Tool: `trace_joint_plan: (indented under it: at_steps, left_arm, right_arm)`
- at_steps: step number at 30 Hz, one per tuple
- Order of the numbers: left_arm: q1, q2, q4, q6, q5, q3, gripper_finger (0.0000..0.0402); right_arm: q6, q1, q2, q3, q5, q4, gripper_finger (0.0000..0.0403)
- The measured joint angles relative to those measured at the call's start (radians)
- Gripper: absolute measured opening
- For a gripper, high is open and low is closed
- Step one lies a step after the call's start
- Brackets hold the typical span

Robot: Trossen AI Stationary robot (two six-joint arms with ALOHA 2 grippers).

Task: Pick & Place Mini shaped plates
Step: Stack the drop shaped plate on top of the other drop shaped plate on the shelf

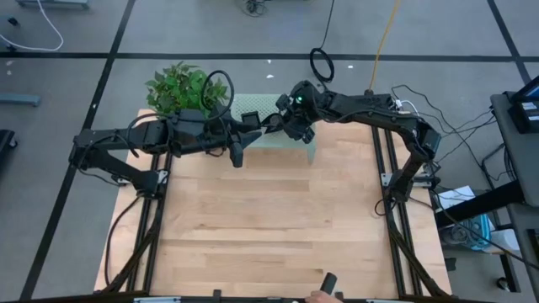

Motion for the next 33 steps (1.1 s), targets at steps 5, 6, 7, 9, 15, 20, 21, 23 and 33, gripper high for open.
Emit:
trace_joint_plan:
  at_steps: [5, 6, 7, 9, 15, 20, 21, 23, 33]
  left_arm:
    - [0.0, 0.0, 0.0, 0.001, 0.001, 0.0, 0.0141]
    - [0.0, 0.0, 0.0, 0.001, 0.001, 0.0, 0.0141]
    - [0.0, 0.0, 0.0, 0.001, 0.001, 0.0, 0.0141]
    - [0.0, 0.0, 0.0, 0.001, 0.001, 0.0, 0.0141]
    - [0.0, 0.0, 0.0, 0.002, 0.001, 0.0, 0.0141]
    - [0.0, 0.0, 0.0, 0.002, 0.001, 0.0, 0.0141]
    - [0.0, 0.0, 0.0, 0.002, 0.001, 0.0, 0.0141]
    - [0.001, 0.0, 0.0, 0.002, 0.001, 0.0, 0.0141]
    - [0.001, 0.0, 0.0, 0.001, 0.001, 0.0, 0.0141]
  right_arm:
    - [0.008, 0.002, 0.0, 0.0, 0.001, 0.003, 0.0019]
    - [0.008, 0.002, 0.0, 0.0, 0.001, -0.001, 0.0019]
    - [0.008, 0.002, 0.0, 0.0, 0.001, -0.004, 0.0019]
    - [0.008, 0.002, 0.0, 0.0, 0.002, -0.006, 0.002]
    - [0.027, 0.002, 0.0, 0.0, 0.003, -0.008, 0.002]
    - [0.084, 0.003, 0.0, 0.0, 0.039, -0.008, 0.002]
    - [0.088, 0.003, 0.0, 0.0, 0.054, -0.009, 0.002]
    - [0.088, 0.003, 0.0, 0.0, 0.079, -0.009, 0.002]
    - [0.111, 0.012, 0.0, 0.0, 0.103, -0.045, 0.0021]
